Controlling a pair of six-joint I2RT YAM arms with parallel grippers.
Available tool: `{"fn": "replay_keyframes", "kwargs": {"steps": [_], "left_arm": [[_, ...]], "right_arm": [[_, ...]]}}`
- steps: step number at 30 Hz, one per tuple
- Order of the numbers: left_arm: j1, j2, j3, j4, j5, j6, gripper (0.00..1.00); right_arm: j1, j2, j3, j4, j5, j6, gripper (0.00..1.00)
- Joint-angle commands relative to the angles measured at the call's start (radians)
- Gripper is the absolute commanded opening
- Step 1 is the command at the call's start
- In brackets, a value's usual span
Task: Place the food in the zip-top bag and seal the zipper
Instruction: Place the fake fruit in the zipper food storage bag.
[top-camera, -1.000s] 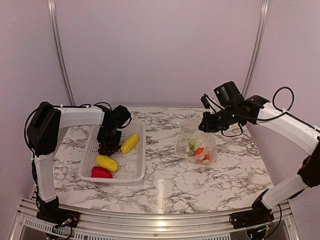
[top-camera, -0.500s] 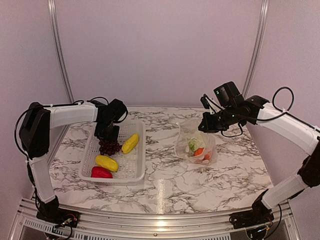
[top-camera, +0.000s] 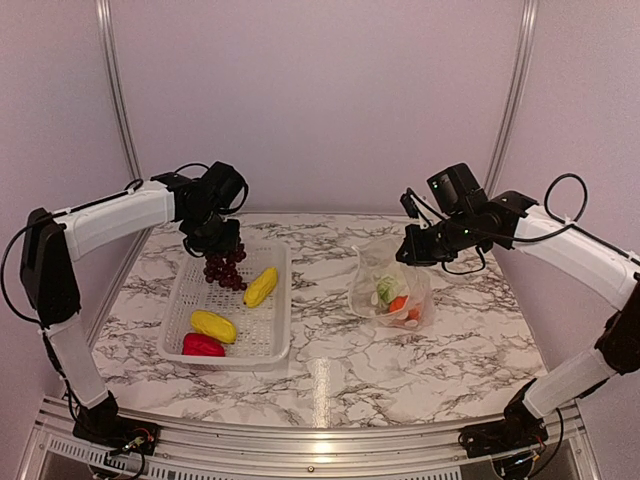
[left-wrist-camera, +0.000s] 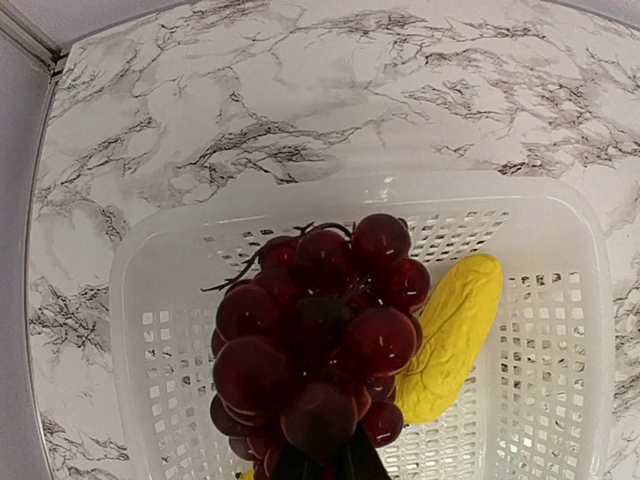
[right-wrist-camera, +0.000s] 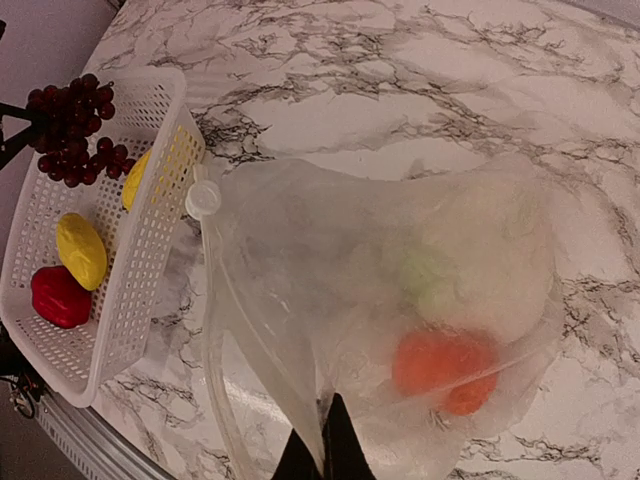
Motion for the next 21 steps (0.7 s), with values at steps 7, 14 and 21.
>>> {"fn": "replay_keyframes", "kwargs": {"steps": [7,14,21], "left_arm": [[0.003,-0.090,0.196,-0.032,0.109,-0.003,0.05],[-0.001,-0.097,0.290,0.004,0.220,-0.057,0.03],[-0.028,-0.128,0.285,0.141,0.369,-0.141,0.00]], "right_arm": [[0.008,0.030,0.049,0.018,-0.020,0.007,0.00],[0.010,0.057,0.083,0.016,-0.036,0.006,0.00],[0.016,0.094,0.129,0.010,-0.049,0.006,0.00]]}}
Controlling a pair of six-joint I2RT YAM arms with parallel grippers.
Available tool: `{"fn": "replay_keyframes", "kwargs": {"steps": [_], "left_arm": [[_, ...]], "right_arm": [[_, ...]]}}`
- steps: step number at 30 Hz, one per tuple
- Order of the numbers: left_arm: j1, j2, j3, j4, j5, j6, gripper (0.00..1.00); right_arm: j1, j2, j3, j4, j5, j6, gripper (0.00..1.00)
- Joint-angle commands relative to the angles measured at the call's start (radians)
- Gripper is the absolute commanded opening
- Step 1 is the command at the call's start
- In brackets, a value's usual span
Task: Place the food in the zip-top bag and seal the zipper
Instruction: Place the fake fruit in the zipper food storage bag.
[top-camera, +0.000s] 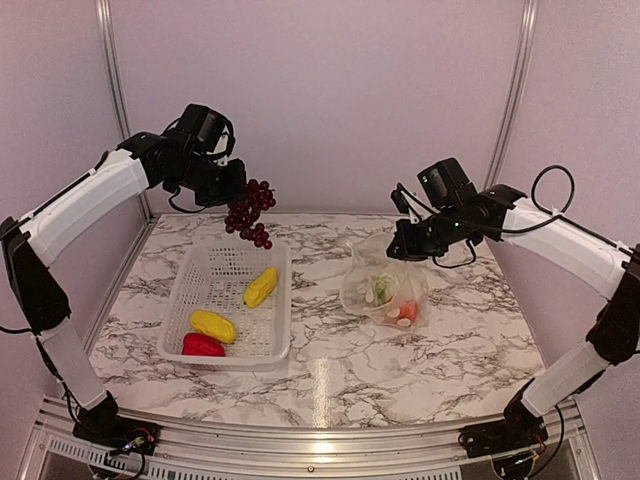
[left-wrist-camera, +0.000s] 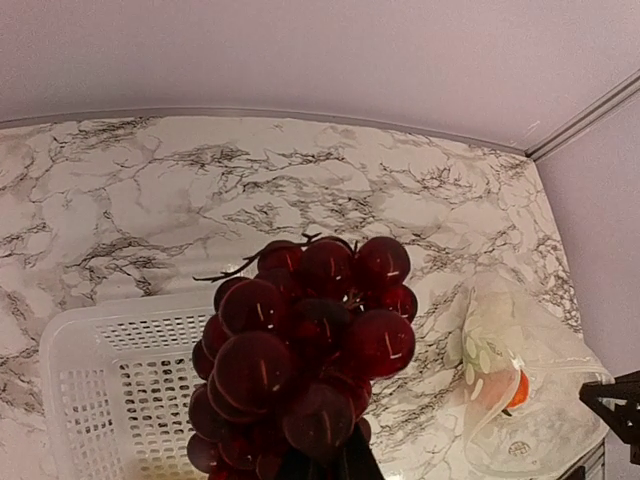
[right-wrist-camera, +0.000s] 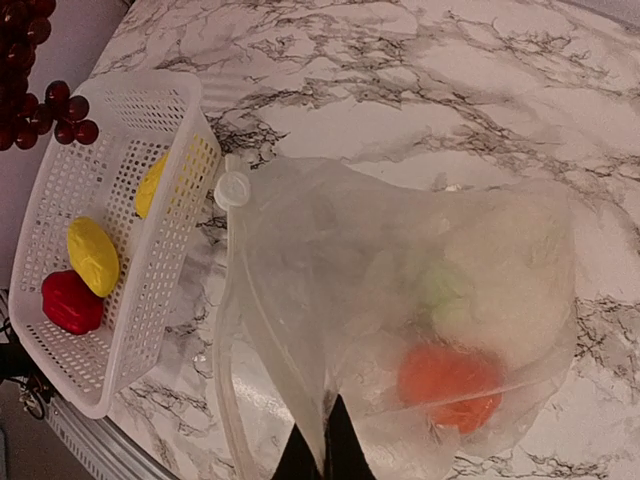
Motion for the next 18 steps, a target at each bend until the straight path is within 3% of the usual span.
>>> {"fn": "replay_keyframes", "kwargs": {"steps": [1,8,18], "left_arm": [[-0.026,-0.059,-0.003,0.140,0.143,-0.072,0.00],[-0.075,-0.094,-0.124,0.365,0.243,-0.155,0.00],[-0.151,-0.052,-0.155,0.557,0.296,-0.273,0.00]], "right_arm": [[0.015,0.026,0.070,0.005,-0.020,0.008,0.00],[0.019,0.069,0.124,0.008,-0.038,0.013,0.00],[0.022,0.118,0.184,0.047,-0.090,0.064,0.00]]}}
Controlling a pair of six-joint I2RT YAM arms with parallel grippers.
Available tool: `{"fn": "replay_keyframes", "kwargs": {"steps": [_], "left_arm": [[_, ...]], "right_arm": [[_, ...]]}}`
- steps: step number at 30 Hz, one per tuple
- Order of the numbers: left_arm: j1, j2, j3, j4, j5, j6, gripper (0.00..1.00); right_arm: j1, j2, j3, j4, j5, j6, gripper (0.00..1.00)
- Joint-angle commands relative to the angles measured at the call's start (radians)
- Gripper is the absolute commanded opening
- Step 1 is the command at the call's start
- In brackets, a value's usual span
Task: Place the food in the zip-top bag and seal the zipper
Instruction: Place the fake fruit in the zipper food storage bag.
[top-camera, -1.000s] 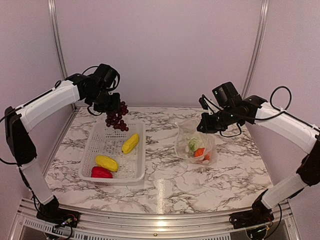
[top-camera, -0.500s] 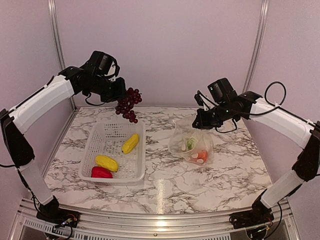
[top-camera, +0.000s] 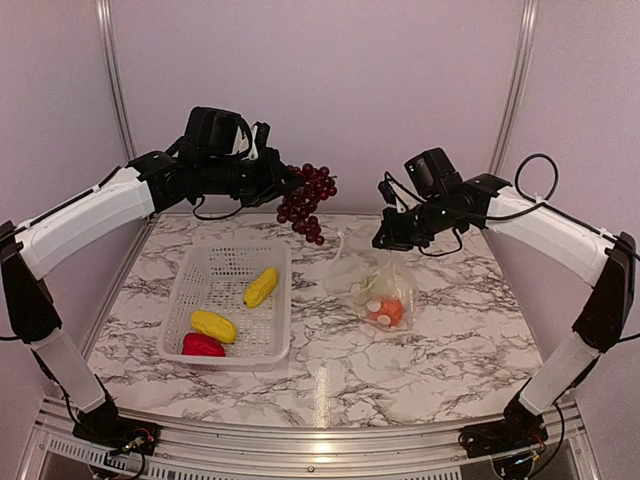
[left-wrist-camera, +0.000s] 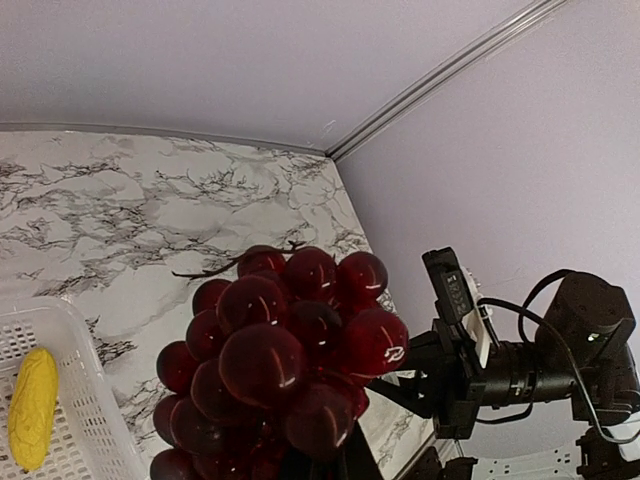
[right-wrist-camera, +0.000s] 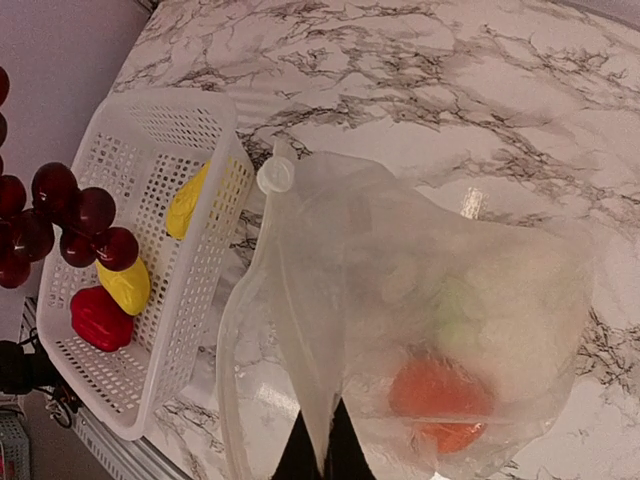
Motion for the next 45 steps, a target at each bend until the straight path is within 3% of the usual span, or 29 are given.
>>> {"fn": "replay_keyframes", "kwargs": {"steps": [1,25,33,39,42,45], "left_arm": [[-0.023,0.019,-0.004,0.150,0.047,-0.064,0.00],[-0.190,0.231,-0.069,0.193,0.068,-0.065,0.00],[-0.191,0.374,0.102,0.033,0.025,-0.061,0.00],[-0.187,0.443,0.108,0.251,-0.087,-0.174,0.00],[-0.181,0.494,0.154,0.325,-0.059,-0.217,0.21],[-0.176,0.530,0.243,0.269,-0.009,-0.220,0.39]], "right_arm": [[0.013,0.020,0.074,0.046,-0.041,0.039,0.00],[0.013,-0.016,0.031,0.104,-0.026,0.093,0.00],[0.016,-0.032,0.017,0.124,-0.045,0.094,0.00],[0.019,-0.031,0.022,0.124,-0.069,0.092,0.00],[0.020,-0.030,0.022,0.120,-0.075,0.091,0.00],[0.017,-0.033,0.030,0.113,-0.063,0.085,0.00]]}}
